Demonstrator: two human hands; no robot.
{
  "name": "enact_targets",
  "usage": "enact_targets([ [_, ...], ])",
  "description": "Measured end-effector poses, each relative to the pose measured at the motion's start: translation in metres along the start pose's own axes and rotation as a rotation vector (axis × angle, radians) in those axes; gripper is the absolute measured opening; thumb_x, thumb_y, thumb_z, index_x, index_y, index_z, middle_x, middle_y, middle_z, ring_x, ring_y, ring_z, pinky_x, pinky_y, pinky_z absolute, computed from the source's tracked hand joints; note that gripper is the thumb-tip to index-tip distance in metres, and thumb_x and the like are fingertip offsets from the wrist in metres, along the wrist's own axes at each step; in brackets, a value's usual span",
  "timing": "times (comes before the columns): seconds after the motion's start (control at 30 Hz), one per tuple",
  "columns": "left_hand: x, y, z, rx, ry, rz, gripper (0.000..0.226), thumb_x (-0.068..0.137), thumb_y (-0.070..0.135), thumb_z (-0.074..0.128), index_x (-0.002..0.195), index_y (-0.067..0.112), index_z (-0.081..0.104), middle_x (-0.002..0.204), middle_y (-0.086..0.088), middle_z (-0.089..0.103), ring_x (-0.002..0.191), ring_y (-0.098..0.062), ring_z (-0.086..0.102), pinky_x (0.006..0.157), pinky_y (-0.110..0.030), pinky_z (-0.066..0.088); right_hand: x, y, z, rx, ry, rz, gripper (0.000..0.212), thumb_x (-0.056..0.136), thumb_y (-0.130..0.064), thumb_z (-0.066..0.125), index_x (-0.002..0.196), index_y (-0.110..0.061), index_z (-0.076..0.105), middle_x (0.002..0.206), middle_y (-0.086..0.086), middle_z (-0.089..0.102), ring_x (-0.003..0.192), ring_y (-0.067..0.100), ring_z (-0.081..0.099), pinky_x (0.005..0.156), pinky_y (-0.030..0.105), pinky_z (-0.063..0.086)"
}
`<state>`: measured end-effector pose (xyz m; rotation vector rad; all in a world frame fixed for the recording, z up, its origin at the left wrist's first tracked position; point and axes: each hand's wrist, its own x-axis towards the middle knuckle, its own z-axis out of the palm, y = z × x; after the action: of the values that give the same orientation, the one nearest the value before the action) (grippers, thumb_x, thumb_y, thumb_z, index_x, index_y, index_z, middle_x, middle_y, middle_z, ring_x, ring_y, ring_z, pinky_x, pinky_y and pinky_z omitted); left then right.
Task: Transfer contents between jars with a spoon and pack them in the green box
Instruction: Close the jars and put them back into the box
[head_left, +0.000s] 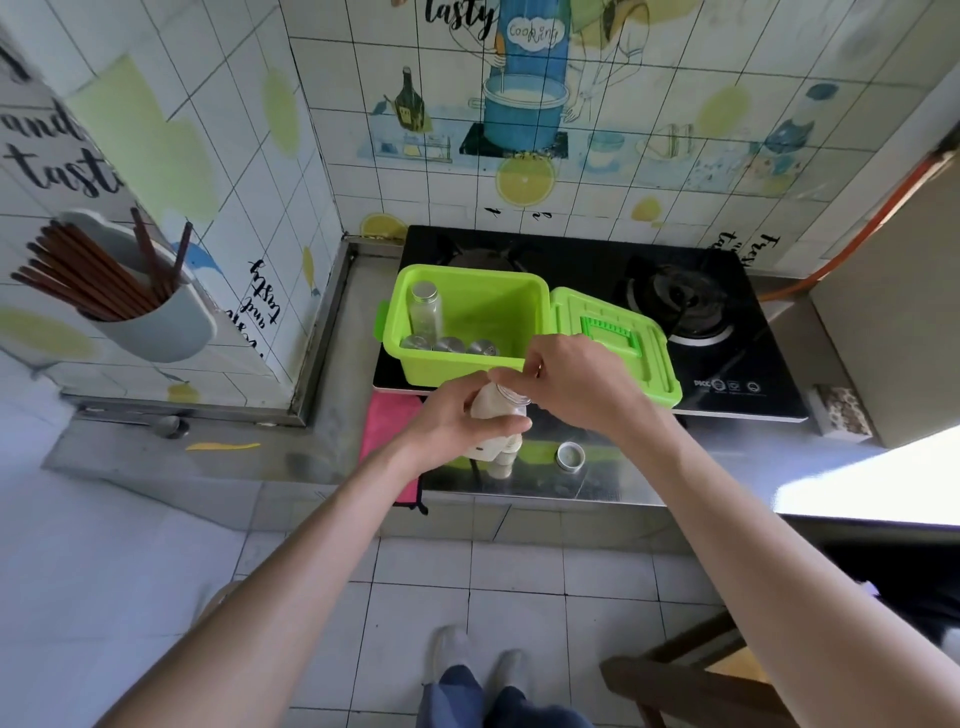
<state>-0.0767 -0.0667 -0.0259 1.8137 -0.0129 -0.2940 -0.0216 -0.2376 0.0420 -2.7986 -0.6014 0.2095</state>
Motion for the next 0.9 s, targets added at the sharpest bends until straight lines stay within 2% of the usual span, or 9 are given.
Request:
enact_targets([
  [0.13,0.001,0.016,-0.002,0.007,-0.010,0.022,0.037,0.089,0.033,0.083,0.123,0.023,0.071,0.109,0.003,0.078,0.103,-0.015,0.072,0.090,-0.037,0.057,-0.001,0.000,-0.012,-0.116,0.063,0.034,0.073,0.090,-0.083,0.035,0.086,-0.016,0.063,0.072,0.001,0.064,0.069,0.024,0.062,0.052,0.031,0.037],
  [0.27,0.001,0.032,-0.005,-0.024,-0.009,0.030,0.032,0.093,0.028,0.079,0.121,0.015,0.070,0.102,-0.004,0.075,0.091,-0.011,0.072,0.076,-0.026,0.057,0.004,0.012,-0.037,0.061,-0.082,-0.120,0.052,0.084,-0.079,0.051,0.107,-0.035,0.063,0.089,-0.010,0.070,0.083,0.018,0.065,0.067,0.037,0.053],
  [0.37,0.004,0.043,-0.008,0.053,-0.011,0.044,0.032,0.091,0.033,0.081,0.114,0.014,0.071,0.102,-0.009,0.074,0.092,-0.018,0.072,0.077,-0.029,0.054,0.005,0.014,-0.042,0.078,-0.030,-0.172,0.039,0.087,-0.068,0.059,0.095,-0.031,0.066,0.081,-0.005,0.070,0.075,0.019,0.065,0.065,0.040,0.055],
  [0.43,0.005,0.053,-0.008,0.117,0.030,0.068,0.031,0.085,0.040,0.085,0.110,0.026,0.073,0.099,0.004,0.076,0.093,-0.011,0.071,0.081,-0.027,0.054,0.003,0.011,-0.039,0.030,0.102,-0.133,0.051,0.087,-0.071,0.055,0.085,-0.021,0.064,0.072,0.001,0.067,0.067,0.024,0.063,0.056,0.040,0.053],
  [0.5,0.008,0.061,-0.008,0.215,0.088,0.103,0.041,0.079,0.051,0.087,0.114,0.037,0.071,0.105,0.014,0.076,0.099,-0.005,0.070,0.088,-0.031,0.057,0.001,0.007,-0.034,-0.043,0.222,-0.059,0.060,0.092,-0.068,0.049,0.076,-0.012,0.061,0.066,0.005,0.059,0.062,0.029,0.059,0.046,0.034,0.039],
  [0.6,0.011,0.067,-0.006,0.319,0.114,0.119,0.043,0.076,0.059,0.087,0.112,0.046,0.067,0.099,0.015,0.076,0.094,-0.010,0.071,0.085,-0.043,0.060,-0.006,0.003,-0.034,-0.104,0.273,0.037,0.070,0.096,-0.072,0.037,0.070,-0.011,0.060,0.062,0.004,0.054,0.060,0.030,0.056,0.047,0.030,0.028],
  [0.73,0.010,0.074,-0.009,0.198,0.043,0.073,0.041,0.082,0.048,0.086,0.118,0.041,0.069,0.103,0.010,0.075,0.099,-0.005,0.069,0.091,-0.033,0.058,-0.003,0.012,-0.047,-0.031,0.204,0.006,0.073,0.089,-0.085,0.031,0.087,-0.017,0.059,0.071,0.001,0.064,0.067,0.027,0.062,0.054,0.034,0.041],
  [0.8,0.012,0.077,-0.010,0.203,0.020,0.066,0.038,0.082,0.045,0.087,0.114,0.032,0.071,0.103,0.006,0.076,0.098,-0.008,0.069,0.088,-0.031,0.056,0.001,0.018,-0.057,0.008,0.132,-0.099,0.056,0.090,-0.079,0.041,0.099,-0.025,0.057,0.078,-0.004,0.067,0.073,0.022,0.064,0.056,0.034,0.045],
  [0.9,0.014,0.077,-0.008,0.230,0.015,0.075,0.033,0.081,0.043,0.088,0.108,0.032,0.072,0.101,0.007,0.076,0.096,-0.007,0.069,0.082,-0.022,0.053,0.002,0.022,-0.055,-0.014,0.165,-0.175,0.042,0.095,-0.066,0.049,0.097,-0.024,0.056,0.074,-0.003,0.066,0.070,0.024,0.063,0.053,0.033,0.045],
])
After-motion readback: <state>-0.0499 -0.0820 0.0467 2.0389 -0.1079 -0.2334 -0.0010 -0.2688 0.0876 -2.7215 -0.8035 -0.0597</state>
